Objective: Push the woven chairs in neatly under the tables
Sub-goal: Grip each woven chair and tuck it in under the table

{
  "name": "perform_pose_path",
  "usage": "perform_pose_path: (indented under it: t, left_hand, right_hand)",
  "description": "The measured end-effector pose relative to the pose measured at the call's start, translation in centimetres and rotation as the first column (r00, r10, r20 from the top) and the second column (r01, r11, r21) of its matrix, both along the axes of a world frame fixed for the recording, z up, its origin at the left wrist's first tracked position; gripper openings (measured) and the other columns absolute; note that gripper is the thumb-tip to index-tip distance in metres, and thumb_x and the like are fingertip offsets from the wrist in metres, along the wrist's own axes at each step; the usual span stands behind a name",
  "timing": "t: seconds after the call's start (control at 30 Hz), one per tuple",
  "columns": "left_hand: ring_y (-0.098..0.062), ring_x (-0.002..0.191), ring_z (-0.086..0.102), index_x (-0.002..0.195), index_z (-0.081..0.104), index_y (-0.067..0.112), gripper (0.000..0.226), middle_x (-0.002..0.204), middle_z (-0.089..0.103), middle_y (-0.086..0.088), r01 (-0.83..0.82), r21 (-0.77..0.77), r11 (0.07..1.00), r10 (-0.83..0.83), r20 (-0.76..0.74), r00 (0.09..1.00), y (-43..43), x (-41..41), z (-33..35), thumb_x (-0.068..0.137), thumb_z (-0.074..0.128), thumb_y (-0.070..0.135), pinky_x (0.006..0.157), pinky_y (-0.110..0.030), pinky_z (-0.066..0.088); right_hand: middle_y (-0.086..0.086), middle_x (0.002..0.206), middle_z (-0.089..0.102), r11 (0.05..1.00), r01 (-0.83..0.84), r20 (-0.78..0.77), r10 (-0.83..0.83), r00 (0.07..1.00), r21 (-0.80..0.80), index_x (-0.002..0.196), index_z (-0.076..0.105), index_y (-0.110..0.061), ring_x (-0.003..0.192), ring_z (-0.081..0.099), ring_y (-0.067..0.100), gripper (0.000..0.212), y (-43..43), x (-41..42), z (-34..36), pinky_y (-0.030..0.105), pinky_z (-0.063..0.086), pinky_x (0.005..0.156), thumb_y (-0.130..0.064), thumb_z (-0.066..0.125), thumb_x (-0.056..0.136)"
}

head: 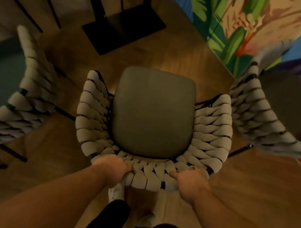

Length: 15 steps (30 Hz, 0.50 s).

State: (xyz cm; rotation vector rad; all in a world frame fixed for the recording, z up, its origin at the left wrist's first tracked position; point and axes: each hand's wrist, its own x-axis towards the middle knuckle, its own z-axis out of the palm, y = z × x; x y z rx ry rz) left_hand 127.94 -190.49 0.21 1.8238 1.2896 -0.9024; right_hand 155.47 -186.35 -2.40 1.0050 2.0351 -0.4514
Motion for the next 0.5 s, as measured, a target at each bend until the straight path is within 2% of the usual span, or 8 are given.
perform_pose_path:
  t: [0.1,0.27,0.37,0.5]
  left_hand:
    - [-0.029,0.126,0.059,0.156,0.042,0.038,0.052,0.142,0.059,-0.003,-0.043,-0.004,0.999,0.043,0.016,0.999,2.8,-2.6,0.9,0.108,0.056,0.023,0.083,-0.039,0.043]
    - [-0.026,0.118,0.062,0.157,0.041,0.041,0.055,0.138,0.061,-0.002,-0.168,-0.029,0.985,0.168,0.010,0.986,7.6,-5.4,1.2,0.107,0.059,0.028,0.085,-0.037,0.045]
    - [-0.027,0.117,0.062,0.156,0.042,0.043,0.053,0.138,0.061,-0.003,-0.264,-0.016,0.964,0.264,0.006,0.964,10.5,-6.6,1.2,0.108,0.054,0.023,0.091,-0.041,0.050]
    - [-0.027,0.118,0.061,0.154,0.044,0.044,0.054,0.136,0.063,-0.001,-0.366,-0.006,0.931,0.366,0.026,0.930,14.0,-7.8,1.5,0.106,0.056,0.021,0.100,-0.045,0.052]
  right_hand:
    - [0.001,0.157,0.055,0.999,-0.042,-0.022,0.042,0.999,-0.009,0.163,0.036,-0.038,0.145,0.050,0.028,0.070,3.9,-2.7,0.6,0.050,0.023,0.127,-0.011,0.055,0.102]
    - [0.000,0.152,0.058,0.989,-0.149,-0.043,0.149,0.988,-0.009,0.155,0.046,-0.035,0.140,0.054,0.027,0.061,11.3,-6.5,-0.1,0.050,0.027,0.124,-0.018,0.063,0.099]
    - [-0.002,0.145,0.063,0.976,-0.216,-0.058,0.217,0.974,0.017,0.150,0.053,-0.035,0.135,0.057,0.025,0.054,16.5,-8.0,-0.5,0.050,0.031,0.122,-0.022,0.065,0.099]
    - [0.000,0.142,0.064,0.944,-0.324,-0.057,0.327,0.943,0.056,0.150,0.054,-0.039,0.131,0.059,0.026,0.051,23.5,-10.4,0.1,0.049,0.035,0.120,-0.015,0.055,0.104]
